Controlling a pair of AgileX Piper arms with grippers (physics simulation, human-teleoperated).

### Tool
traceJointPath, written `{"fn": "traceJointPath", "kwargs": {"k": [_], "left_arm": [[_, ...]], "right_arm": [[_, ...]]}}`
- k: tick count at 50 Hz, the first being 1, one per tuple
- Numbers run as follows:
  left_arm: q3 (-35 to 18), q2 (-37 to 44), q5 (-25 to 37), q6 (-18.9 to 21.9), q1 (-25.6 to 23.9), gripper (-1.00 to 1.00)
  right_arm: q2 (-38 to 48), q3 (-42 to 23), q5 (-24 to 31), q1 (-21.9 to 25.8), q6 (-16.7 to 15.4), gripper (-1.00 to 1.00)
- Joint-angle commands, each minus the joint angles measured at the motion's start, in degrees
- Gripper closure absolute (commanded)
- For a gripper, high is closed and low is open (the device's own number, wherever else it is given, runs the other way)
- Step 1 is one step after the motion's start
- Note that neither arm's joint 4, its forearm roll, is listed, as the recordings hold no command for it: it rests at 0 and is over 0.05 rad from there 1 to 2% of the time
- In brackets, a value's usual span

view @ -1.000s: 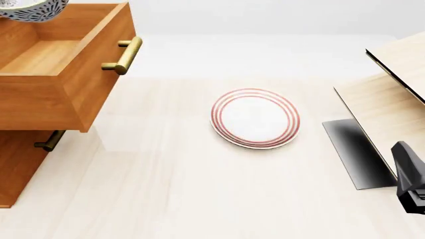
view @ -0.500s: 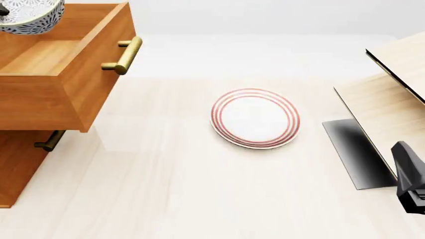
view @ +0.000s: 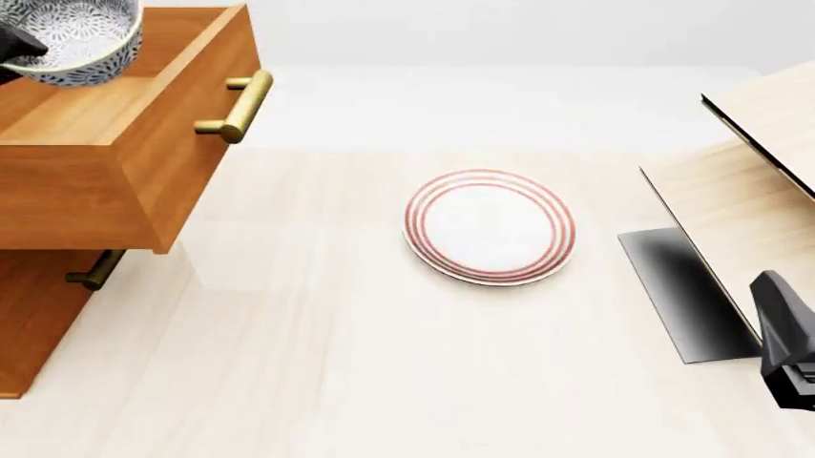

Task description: Open the top drawer of the cabinet and put the bowl in it.

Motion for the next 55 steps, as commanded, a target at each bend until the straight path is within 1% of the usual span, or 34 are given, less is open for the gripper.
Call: {"fn": "traceJointPath", "kwargs": {"k": [1,10,12,23,32,46,55], "left_arm": [[-0.57,3.70,-2.58,0.27,0.87,1.00],[-2.09,6.61,-3.57,0.51,2.02,1.00],[-2.87,7.53,-3.13,1.13,2.43,1.00],[-3.15,11.02,-5.52,0.64,2.34,1.00],[-5.27,13.26,-4.90,1.23,3.34,1.00],[-5.72,15.51,-5.18,1.96,4.43,1.00],[-5.34,16.43,-5.87,1.90,4.22,1.00]], "right_arm": [[-0.08,0.12,-0.11,-0.02,-0.03,-1.00],[-0.08,0.12,-0.11,-0.03,-0.04,-1.00],[-0.07,0.12,-0.12,-0.04,-0.03,-1.00],[-0.07,0.12,-0.12,-0.02,-0.03,-1.00],[-0.05,0.12,-0.12,-0.04,-0.04,-1.00],[-0.07,0.12,-0.11,-0.03,-0.04,-1.00],[-0.08,0.13,-0.11,-0.03,-0.03,-1.00]]}}
